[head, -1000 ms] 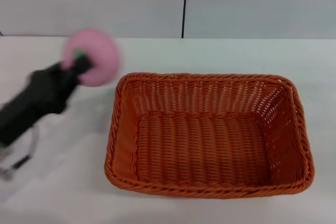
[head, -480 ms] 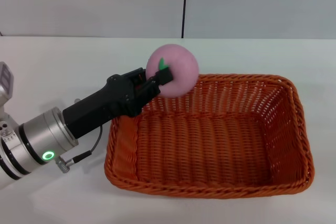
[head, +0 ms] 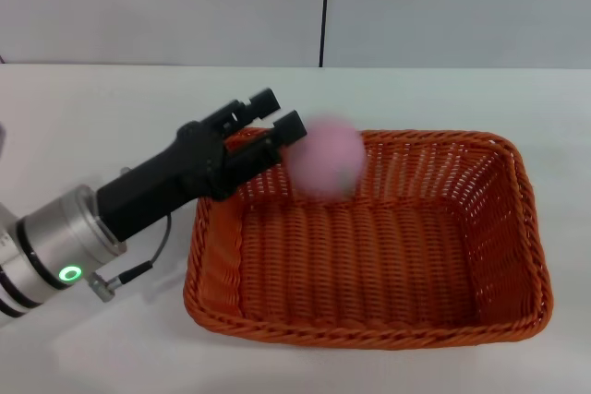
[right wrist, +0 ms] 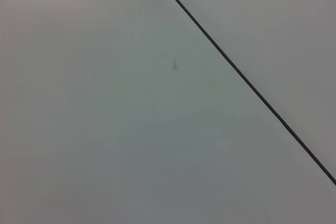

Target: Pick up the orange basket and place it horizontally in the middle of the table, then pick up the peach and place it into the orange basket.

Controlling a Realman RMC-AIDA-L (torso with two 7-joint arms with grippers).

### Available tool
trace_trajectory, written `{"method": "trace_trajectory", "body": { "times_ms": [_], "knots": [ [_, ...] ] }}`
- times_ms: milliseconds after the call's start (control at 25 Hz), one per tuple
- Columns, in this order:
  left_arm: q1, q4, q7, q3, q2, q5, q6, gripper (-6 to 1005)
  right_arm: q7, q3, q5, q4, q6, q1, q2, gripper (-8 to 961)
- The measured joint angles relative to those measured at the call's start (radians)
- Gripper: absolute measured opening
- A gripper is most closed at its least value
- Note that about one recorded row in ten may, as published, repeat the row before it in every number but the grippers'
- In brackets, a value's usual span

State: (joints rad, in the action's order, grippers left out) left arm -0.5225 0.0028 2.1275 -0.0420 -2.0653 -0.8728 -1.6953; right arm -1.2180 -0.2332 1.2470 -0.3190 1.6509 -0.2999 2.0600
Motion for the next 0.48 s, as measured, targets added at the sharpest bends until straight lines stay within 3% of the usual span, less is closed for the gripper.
{"method": "trace_trajectory", "body": {
  "times_ms": [200, 320, 480],
  "knots": [
    [0.013, 0.016, -0.001, -0.056, 0.005, -0.002, -0.104, 551, 0.0, 0.0, 0.0, 0.0, -0.001, -0.001, 0.0, 507],
    [0.029, 0.031, -0.001, -0.112, 0.006, -0.002, -0.161, 804, -0.001, 0.0, 0.0, 0.0, -0.001, 0.001, 0.0, 507],
    [0.078, 0.039, 0.0, -0.263, 0.009, -0.002, -0.23, 850, 0.0, 0.0, 0.0, 0.0, -0.001, 0.004, 0.0, 507]
  ]
}}
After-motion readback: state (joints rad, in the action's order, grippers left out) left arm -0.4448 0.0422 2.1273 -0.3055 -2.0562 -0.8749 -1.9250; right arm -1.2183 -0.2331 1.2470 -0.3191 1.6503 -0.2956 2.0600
